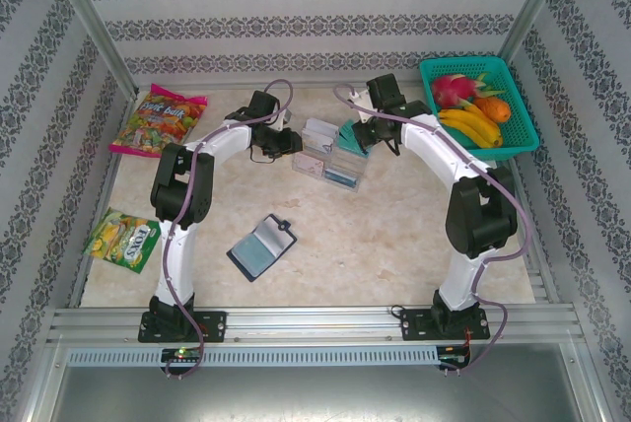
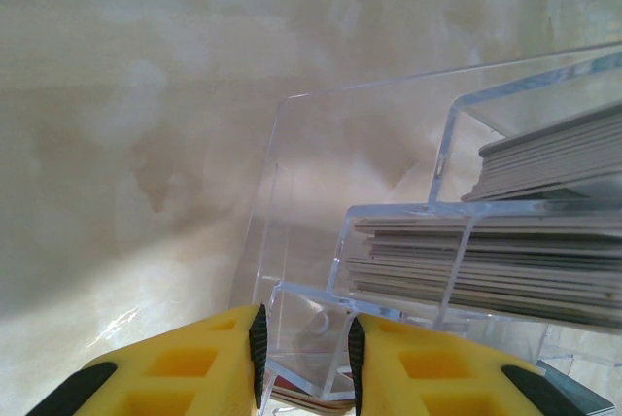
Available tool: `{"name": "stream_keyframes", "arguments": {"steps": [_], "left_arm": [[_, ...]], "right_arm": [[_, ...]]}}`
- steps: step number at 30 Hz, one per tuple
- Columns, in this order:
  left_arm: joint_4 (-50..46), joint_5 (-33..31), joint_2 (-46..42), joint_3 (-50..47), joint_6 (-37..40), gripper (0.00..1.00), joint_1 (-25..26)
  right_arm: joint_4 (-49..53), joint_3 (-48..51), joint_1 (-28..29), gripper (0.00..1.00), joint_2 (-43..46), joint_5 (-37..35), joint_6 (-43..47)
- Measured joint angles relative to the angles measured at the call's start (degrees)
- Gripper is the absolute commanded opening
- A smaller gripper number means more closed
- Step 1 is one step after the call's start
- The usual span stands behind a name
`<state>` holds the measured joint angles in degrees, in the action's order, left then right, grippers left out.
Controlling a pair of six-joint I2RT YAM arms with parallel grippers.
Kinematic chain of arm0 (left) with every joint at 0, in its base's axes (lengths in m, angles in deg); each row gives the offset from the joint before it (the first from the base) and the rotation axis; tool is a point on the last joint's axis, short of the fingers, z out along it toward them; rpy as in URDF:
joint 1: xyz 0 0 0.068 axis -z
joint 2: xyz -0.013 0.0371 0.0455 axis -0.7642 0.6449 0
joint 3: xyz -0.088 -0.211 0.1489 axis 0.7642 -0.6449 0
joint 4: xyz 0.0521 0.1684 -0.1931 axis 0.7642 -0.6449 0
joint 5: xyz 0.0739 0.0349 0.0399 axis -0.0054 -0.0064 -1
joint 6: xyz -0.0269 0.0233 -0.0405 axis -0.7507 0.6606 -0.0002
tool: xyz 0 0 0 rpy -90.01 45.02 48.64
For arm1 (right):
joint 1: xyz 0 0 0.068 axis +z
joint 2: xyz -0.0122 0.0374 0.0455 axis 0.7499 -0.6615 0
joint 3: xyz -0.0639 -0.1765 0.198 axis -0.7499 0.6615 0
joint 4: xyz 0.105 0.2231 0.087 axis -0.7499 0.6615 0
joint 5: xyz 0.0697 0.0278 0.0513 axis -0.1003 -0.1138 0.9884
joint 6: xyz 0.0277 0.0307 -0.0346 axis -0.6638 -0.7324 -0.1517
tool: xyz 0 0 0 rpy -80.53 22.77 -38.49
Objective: Put the credit cards into the card holder
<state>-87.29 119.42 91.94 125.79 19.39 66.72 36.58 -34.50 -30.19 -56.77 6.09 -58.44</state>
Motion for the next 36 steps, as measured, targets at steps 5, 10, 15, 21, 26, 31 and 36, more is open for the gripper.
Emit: {"name": "stream_keyframes", "arguments": {"steps": [5, 10, 15, 21, 26, 31, 36], "left_arm": [[0.00, -0.02, 0.00, 0.00, 0.02, 0.31, 0.00], [0.00, -0.02, 0.00, 0.00, 0.02, 0.31, 0.00], [-0.02, -0.28, 0.00, 0.00, 0.02, 0.32, 0.00], [0.13, -1.01, -0.90, -1.14, -0.04, 0.38, -0.02], [-0.33, -2.43, -2.54, -3.21, -0.22, 0.54, -0.02], [-1.38, -2.60, -5.86, -4.70, -0.31, 0.56, -0.02], [-1.84, -2.58, -11.82, -5.07, -0.37, 0.56, -0.02]], "right_arm": [[-0.22, 0.02, -0.96, 0.00, 0.00, 2.99, -1.20], [-0.24, 0.02, -1.36, 0.00, 0.00, 5.55, -2.16], [-0.94, 0.94, -2.60, 0.00, 0.85, 9.05, -3.80], [-2.05, 2.84, -4.52, 0.00, 3.67, 12.92, -5.66], [-4.50, 5.31, -5.57, 0.00, 5.92, 16.55, -7.78], [-6.25, 7.19, -5.92, 0.00, 7.23, 19.87, -10.12], [-7.78, 8.31, -5.92, 0.00, 9.64, 22.56, -12.02]]}}
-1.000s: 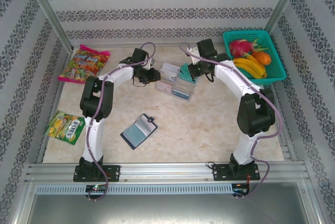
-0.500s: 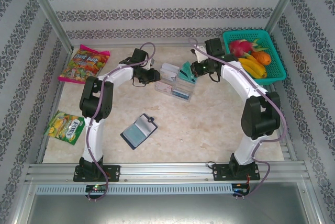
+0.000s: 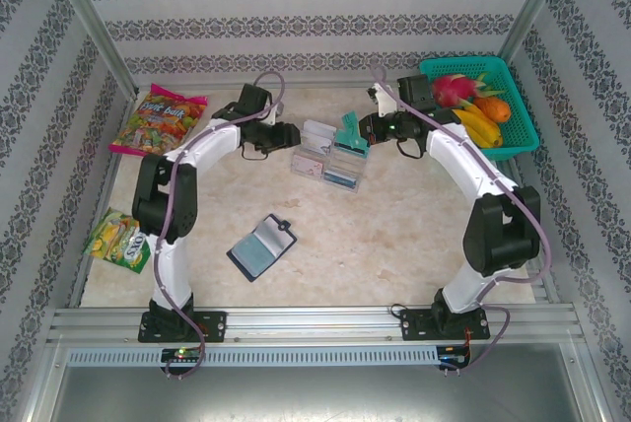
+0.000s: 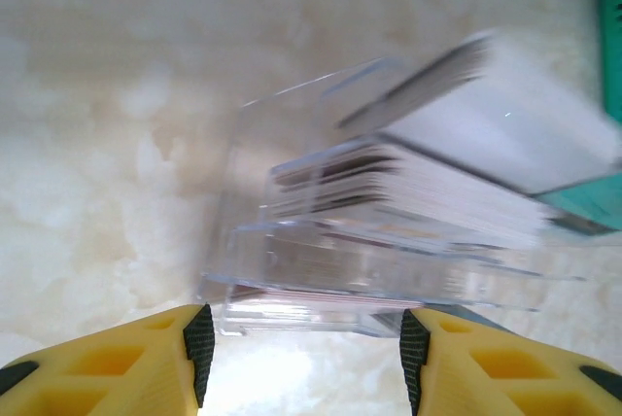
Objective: Put the credit cards into the card holder
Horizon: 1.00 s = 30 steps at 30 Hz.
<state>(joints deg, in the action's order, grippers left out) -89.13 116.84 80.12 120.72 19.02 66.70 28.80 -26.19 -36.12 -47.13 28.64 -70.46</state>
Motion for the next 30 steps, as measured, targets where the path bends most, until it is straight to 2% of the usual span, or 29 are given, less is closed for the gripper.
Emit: {"name": "stream_keyframes", "arguments": {"steps": [5, 12, 19, 22, 30], "left_arm": [[1.25, 2.82, -6.56, -1.81, -1.55, 0.56, 0.00], [12.33, 13.97, -11.69, -9.27, -10.43, 0.55, 0.00], [29.81, 24.55, -12.37, -14.29, -23.61, 0.53, 0.04], [36.68, 27.23, -12.37, -15.26, -27.26, 0.53, 0.13], [43.65, 31.47, -12.31, -15.41, -31.74, 0.52, 0.44]], "right_arm": [[-1.46, 1.88, 0.02, 0.00, 3.82, 2.82, -2.03], [-5.64, 6.99, 0.02, 0.00, 9.70, 8.57, -7.02], [-11.54, 10.97, 1.07, 0.00, 11.91, 14.21, -13.05], [-13.86, 12.15, 2.05, 0.00, 11.91, 15.91, -15.37], [-19.98, 13.99, 2.40, 0.00, 11.91, 19.58, -20.92]]}}
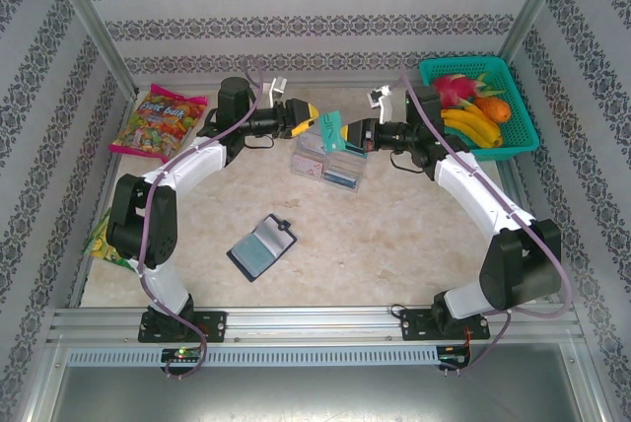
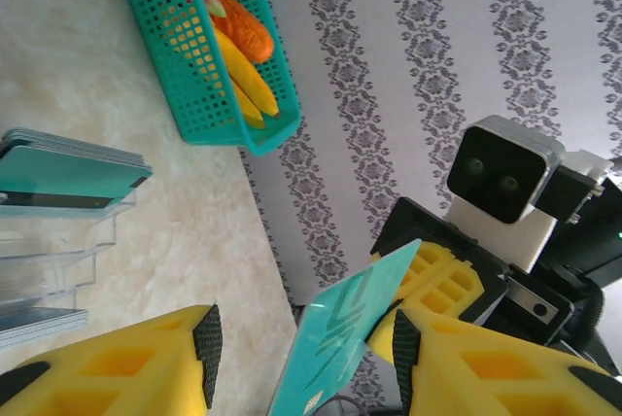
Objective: Put the credit cards into the card holder
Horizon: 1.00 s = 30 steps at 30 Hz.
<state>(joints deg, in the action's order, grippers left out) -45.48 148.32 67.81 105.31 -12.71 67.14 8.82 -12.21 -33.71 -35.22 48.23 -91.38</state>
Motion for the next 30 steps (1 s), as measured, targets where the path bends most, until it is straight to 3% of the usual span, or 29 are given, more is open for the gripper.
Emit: {"name": "stream_keyframes", "arguments": {"steps": [8, 16, 21, 23, 26, 30], "left_arm": [[2.27, 3.41, 0.61, 0.07, -1.68, 0.49, 1.40], [3.04, 5.01, 1.84, 0.57, -2.80, 0.16, 1.66], [3.30, 5.18, 1.86, 1.22, -2.21, 0.00, 1.66], [3.23, 4.83, 1.86, 1.36, -2.08, 0.00, 1.66], [3.23, 4.33, 1.86, 1.36, -1.95, 0.00, 1.68], [3.23, 3.23, 1.86, 1.31, -1.86, 0.00, 1.84]], "right_arm": [[-4.00, -0.02, 0.00, 0.00, -0.11, 2.38, -3.34], [-7.30, 0.00, -0.04, 0.00, -2.69, 4.28, -6.29], [-7.67, 0.00, -0.74, 0.00, -3.43, 3.96, -7.56], [-8.22, 0.00, -0.81, 0.08, -3.80, 3.91, -8.59], [-10.51, 0.74, -0.72, 0.33, -4.02, 3.93, -11.52], [-15.78, 2.45, 0.59, 0.37, -4.24, 4.04, -17.29]]}}
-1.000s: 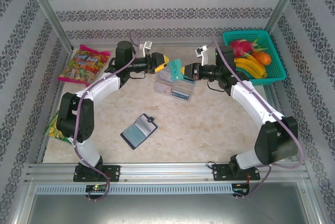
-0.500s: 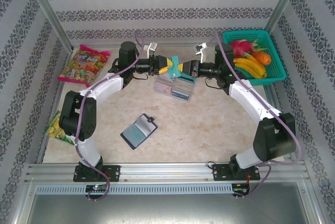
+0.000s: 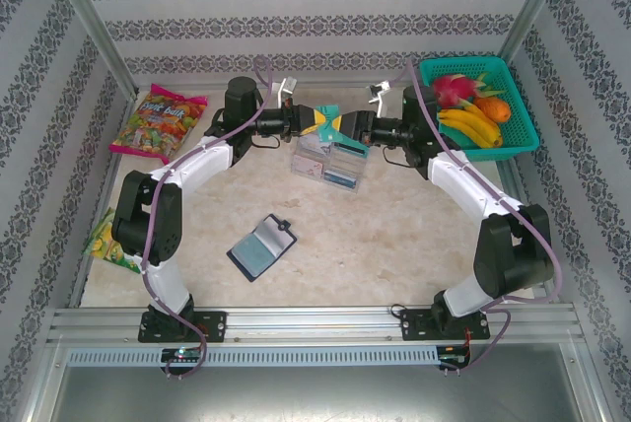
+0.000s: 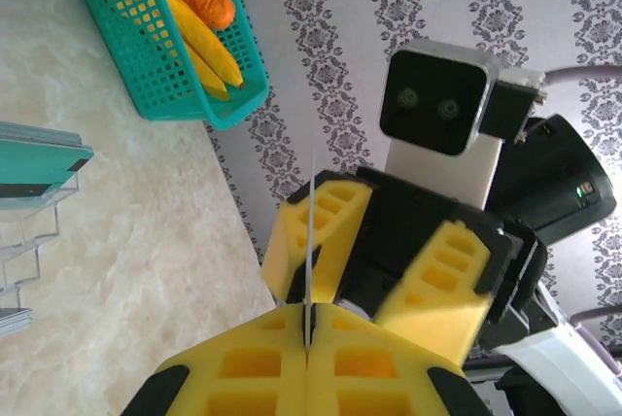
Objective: Put the credit cards into the card holder
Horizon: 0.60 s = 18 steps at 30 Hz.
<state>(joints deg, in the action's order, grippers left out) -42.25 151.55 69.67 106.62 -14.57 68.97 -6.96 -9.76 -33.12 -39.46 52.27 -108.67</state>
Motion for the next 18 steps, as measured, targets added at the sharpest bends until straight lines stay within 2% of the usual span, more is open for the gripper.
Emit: {"name": "stream_keyframes", "arguments": {"steps": [3, 7, 14, 16, 18], "left_arm": [[0.66, -0.13, 0.00, -0.02, -0.26, 0.00, 0.00], [1.16, -0.22, 0.00, -0.02, -0.33, 0.00, -0.02], [1.09, -0.26, 0.00, -0.02, -0.22, 0.00, -0.07], [1.07, -0.44, 0.00, -0.02, -0.20, 0.00, -0.07], [0.85, -0.66, 0.00, -0.02, 0.04, 0.00, -0.07]], "right_arm": [[-2.75, 0.57, 0.79, 0.31, -0.35, -0.02, -3.45], [-4.44, 0.87, 0.87, 0.16, -0.85, -0.63, -6.19], [-4.92, 1.18, 0.76, 0.14, -0.85, -1.01, -7.15], [-5.14, 1.31, 0.61, 0.04, -0.85, -0.96, -7.48], [-5.57, 1.42, 0.48, 0.00, -0.85, -0.72, -7.82]]}}
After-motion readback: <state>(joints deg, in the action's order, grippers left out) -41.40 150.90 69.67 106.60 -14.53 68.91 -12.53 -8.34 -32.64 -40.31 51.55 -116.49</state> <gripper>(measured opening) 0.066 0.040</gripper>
